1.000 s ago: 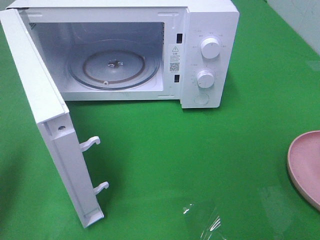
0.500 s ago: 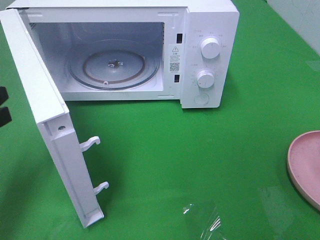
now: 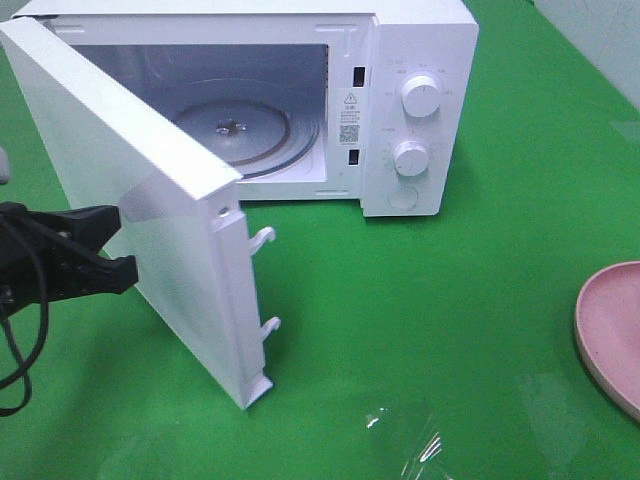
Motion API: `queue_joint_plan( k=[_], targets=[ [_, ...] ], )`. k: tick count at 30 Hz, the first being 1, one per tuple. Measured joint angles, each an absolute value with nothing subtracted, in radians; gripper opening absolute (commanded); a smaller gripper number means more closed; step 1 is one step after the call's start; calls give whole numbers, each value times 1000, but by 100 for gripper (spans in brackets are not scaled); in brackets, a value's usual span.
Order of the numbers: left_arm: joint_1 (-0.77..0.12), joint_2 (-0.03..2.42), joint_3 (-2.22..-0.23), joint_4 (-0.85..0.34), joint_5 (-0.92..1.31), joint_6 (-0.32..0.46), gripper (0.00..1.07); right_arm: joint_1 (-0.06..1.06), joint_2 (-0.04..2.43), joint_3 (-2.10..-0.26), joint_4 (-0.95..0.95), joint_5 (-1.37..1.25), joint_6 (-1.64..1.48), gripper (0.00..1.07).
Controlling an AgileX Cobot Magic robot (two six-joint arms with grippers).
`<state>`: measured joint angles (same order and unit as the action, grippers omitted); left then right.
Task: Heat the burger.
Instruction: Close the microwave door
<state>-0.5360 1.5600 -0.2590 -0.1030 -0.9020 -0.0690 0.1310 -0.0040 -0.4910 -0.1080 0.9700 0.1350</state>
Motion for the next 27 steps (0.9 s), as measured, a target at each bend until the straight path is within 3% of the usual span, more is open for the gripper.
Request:
queue_joint_plan(
  k=[10,27],
  targets=[
    [-652,1702,-442,-187,-914,-60,0,131,-4,-491,-108,970,135,76],
    [-657,1890,-836,-217,-740,-13,0,131,-4,-491,-108,970,135,76]
  ],
)
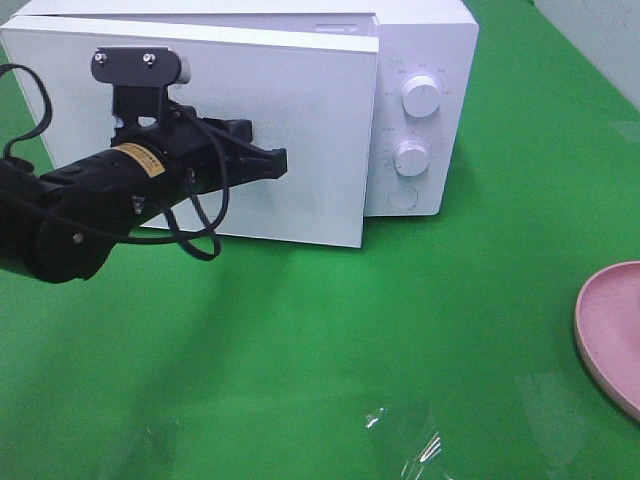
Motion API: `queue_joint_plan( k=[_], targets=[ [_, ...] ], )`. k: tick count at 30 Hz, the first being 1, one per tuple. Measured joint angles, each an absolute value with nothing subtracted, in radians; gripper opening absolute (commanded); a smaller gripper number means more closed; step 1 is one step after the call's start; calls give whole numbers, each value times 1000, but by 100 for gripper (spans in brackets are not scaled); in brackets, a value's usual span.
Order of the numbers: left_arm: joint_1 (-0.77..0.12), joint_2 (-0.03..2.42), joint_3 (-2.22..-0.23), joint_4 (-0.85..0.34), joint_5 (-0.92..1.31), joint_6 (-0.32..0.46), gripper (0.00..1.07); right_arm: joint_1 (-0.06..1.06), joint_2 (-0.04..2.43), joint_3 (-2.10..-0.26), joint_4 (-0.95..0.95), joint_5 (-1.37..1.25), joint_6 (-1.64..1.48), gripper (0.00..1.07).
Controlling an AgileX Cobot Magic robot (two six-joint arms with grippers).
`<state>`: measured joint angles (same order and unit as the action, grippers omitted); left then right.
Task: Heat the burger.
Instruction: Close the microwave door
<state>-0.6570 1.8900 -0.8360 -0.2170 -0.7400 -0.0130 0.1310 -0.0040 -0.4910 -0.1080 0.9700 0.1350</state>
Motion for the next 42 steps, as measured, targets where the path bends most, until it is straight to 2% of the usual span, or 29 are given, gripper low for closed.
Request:
queue_joint_plan(
  k=[15,16,17,18,19,20,22,23,24,37,38,39,40,41,42],
  targets=[
    [-679,2012,-1027,-197,-650,0,0,131,-4,-491,-108,970,135,76],
    [-681,2026,-1051,-197,-638,11,0,131,-4,-491,-108,970,135,76],
    [-687,2037,-1070,-212,-620,55,0,131,-4,-491,-108,970,135,76],
    [-687,2037,-1070,-212,-620,55,0,131,-4,-491,-108,970,135,76],
    [-692,2047,-1087,-263,-621,109,0,131,-4,-491,-108,970,135,76],
    [-692,2047,-1087,-263,-621,109,0,131,-4,-491,-108,970,135,76],
    [-693,2050,-1092,-345,-609,190,0,131,-4,-491,-107,970,135,76],
    [-693,2050,-1092,-345,-609,190,0,131,-4,-491,-107,970,135,76],
    [-695,2050,-1092,-389,-597,229,0,131,-4,-491,-107,970,135,76],
    [-714,1974,-1109,-485,-426,255,0,131,-4,-491,-107,970,135,76],
    [-718,1962,-1112,-485,-399,255,2,131,-4,-491,-107,970,135,76],
    [-735,1943,-1112,-485,-334,255,11,131,-4,-491,-107,970,135,76],
    [-735,1943,-1112,-485,-334,255,11,131,-4,-491,-107,970,135,76],
    [-751,1929,-1112,-485,-253,256,25,131,-4,-491,-107,970,135,76],
    [-751,1929,-1112,-485,-253,256,25,131,-4,-491,-107,970,135,76]
  ],
)
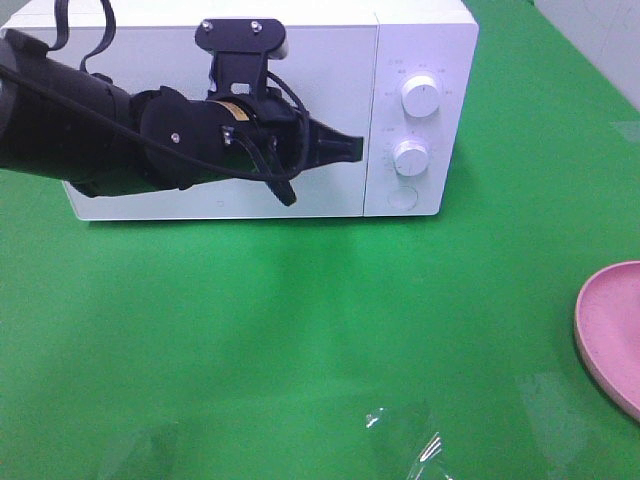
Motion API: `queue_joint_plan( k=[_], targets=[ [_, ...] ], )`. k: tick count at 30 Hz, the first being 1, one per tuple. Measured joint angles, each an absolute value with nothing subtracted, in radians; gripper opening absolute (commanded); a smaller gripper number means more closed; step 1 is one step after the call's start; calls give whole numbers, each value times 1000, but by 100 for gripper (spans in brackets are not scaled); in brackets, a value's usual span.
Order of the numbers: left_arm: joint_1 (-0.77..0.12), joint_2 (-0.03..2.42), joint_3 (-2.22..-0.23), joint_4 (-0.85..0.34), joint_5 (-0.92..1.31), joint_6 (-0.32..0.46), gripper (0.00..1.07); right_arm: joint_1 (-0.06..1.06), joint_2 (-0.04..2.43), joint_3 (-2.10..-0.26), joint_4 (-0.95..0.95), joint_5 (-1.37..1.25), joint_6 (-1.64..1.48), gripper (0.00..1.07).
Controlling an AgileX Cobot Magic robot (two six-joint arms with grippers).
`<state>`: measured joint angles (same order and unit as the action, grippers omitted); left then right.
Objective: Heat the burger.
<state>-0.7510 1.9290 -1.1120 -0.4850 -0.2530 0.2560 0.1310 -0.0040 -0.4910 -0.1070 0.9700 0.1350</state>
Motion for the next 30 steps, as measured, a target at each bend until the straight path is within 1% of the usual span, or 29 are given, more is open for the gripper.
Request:
queue_joint_plan(
  k=[1,2,3,4,5,6,7,8,9,10,11,12,13,14,16,19,20,21,23,24,26,28,29,30],
  targets=[
    [-764,1922,-1112,-485,-162,256,34,131,-4,-491,-107,970,135,76],
    [-770,1917,-1112,-485,-123,256,55,131,-4,-491,-107,970,135,76],
    [-770,1917,-1112,-485,-123,256,55,131,-4,-491,-107,970,135,76],
    [-775,1909,-1112,-485,-35,256,76,131,-4,-491,-107,970,135,76],
    [-775,1909,-1112,-485,-35,256,76,131,-4,-491,-107,970,135,76],
    [-780,1898,-1112,-486,65,256,90,131,-4,-491,-107,970,135,76],
    [-782,1892,-1112,-486,113,256,96,131,-4,-491,-107,970,135,76],
    [-782,1892,-1112,-486,113,256,96,131,-4,-491,-107,970,135,76],
    [-782,1881,-1112,-486,200,256,98,131,-4,-491,-107,970,135,76],
    [-782,1881,-1112,-486,200,256,98,131,-4,-491,-107,970,135,76],
    [-782,1868,-1112,-486,294,256,98,131,-4,-491,-107,970,135,76],
    [-782,1868,-1112,-486,294,256,98,131,-4,-491,-107,970,135,76],
    [-782,1853,-1112,-486,373,256,98,131,-4,-491,-107,970,135,76],
    [-782,1853,-1112,-486,373,256,98,131,-4,-491,-107,970,135,76],
    [-782,1823,-1112,-486,527,256,98,131,-4,-491,-107,970,135,76],
    [-782,1813,-1112,-486,567,255,98,131,-4,-491,-107,970,135,76],
    [-782,1792,-1112,-484,630,255,98,131,-4,-491,-107,970,135,76],
    [-782,1792,-1112,-484,630,255,98,131,-4,-491,-107,970,135,76],
    [-782,1748,-1112,-478,727,252,97,131,-4,-491,-107,970,135,76],
    [-782,1748,-1112,-478,727,252,97,131,-4,-491,-107,970,135,76],
    [-781,1739,-1112,-472,746,242,97,131,-4,-491,-107,970,135,76],
    [-743,1700,-1113,-443,815,198,97,131,-4,-491,-107,970,135,76],
    [-743,1700,-1113,-443,815,198,97,131,-4,-491,-107,970,135,76],
    [-723,1690,-1113,-433,832,186,97,131,-4,-491,-107,970,135,76]
  ],
)
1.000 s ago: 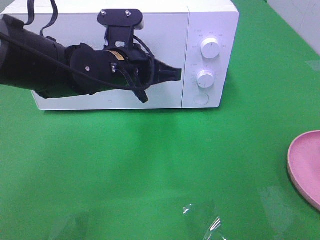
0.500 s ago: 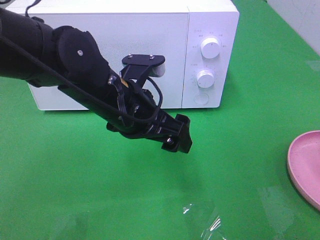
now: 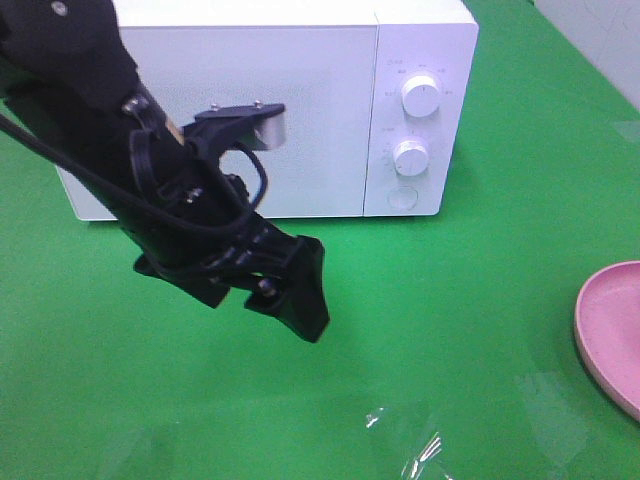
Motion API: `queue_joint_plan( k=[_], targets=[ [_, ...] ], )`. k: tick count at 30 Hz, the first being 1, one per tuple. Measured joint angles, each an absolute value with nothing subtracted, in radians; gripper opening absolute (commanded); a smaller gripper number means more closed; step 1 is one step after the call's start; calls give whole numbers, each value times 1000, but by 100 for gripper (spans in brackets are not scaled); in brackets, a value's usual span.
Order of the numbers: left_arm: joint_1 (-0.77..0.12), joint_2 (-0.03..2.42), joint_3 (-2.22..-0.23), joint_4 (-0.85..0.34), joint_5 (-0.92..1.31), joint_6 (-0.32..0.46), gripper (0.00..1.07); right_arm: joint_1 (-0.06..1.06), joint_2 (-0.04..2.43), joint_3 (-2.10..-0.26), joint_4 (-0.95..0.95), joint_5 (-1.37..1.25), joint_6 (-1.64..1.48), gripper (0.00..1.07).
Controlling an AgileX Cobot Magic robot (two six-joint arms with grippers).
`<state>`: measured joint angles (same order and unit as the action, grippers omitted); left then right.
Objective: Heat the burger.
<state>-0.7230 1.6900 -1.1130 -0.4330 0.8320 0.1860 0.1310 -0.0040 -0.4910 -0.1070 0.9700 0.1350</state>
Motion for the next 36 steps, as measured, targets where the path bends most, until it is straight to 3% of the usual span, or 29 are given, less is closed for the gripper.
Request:
queue_joint_plan(
  k=[3,5,6,7,10,12,14,17,21,24,30,36],
  targets=[
    [-681,1672,-1113,-418,866,173,97,131,-4,-491,-107,970,135,76],
    [-561,1650,-1117,-403,923,165,97,131,-4,-491,-107,970,135,76],
    [-561,1650,-1117,-403,923,165,97,131,-4,-491,-107,970,135,76],
    [-502,1647,-1117,-402,951,165,97,131,-4,-491,-107,970,135,76],
    [-469,1647,-1117,-402,969,165,97,131,-4,-491,-107,970,135,76],
    [-344,1647,-1117,-392,1043,166,97,131,-4,-491,-107,970,135,76],
    [-299,1647,-1117,-375,1075,166,97,131,-4,-491,-107,970,135,76],
    [-268,1647,-1117,-360,1097,166,97,131,-4,-491,-107,970,135,76],
    [-155,1594,-1117,-273,1146,153,97,131,-4,-491,-107,970,135,76],
    [-137,1574,-1117,-261,1147,147,97,131,-4,-491,-107,970,135,76],
    [25,1415,-1117,-194,1179,127,97,131,-4,-491,-107,970,135,76],
    [77,1278,-1053,-196,1153,125,97,131,-4,-491,-107,970,135,76]
  ],
)
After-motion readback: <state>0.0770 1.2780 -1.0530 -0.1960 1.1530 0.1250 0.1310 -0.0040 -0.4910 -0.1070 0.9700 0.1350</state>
